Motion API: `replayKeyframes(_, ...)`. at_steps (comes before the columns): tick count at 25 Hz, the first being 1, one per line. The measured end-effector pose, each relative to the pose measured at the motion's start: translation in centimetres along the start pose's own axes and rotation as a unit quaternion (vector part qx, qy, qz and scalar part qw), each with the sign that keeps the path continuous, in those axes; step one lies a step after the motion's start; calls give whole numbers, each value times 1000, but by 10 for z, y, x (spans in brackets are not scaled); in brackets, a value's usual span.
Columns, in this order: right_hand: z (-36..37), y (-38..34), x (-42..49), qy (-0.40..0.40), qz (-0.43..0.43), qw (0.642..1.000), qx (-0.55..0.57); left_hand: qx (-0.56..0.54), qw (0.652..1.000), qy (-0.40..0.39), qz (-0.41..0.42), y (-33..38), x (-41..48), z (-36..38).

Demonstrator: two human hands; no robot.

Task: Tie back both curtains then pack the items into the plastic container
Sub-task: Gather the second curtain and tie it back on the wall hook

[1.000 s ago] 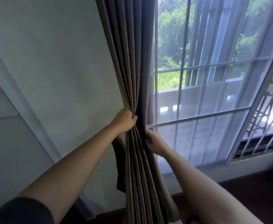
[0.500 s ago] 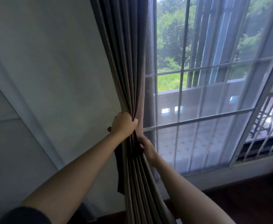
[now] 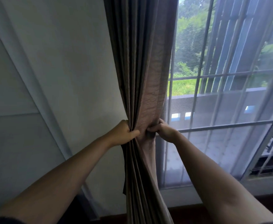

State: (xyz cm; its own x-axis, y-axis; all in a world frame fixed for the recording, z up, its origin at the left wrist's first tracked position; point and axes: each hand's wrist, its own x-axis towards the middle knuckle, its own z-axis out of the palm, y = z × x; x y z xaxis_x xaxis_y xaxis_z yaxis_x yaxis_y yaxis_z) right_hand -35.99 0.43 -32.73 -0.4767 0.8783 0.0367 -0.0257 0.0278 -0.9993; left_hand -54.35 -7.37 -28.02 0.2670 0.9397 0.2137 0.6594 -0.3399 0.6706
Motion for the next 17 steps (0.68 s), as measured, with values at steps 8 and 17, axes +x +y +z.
replayKeyframes(8, -2, 3, -24, 52, -26, 997, -49, -31, 999, -13, -10, 2, -3, 0)
replayKeyframes(17, 28, 24, -32, 84, -35, 995, 40, 85, 988, 77, -102, 15, 27, 14)
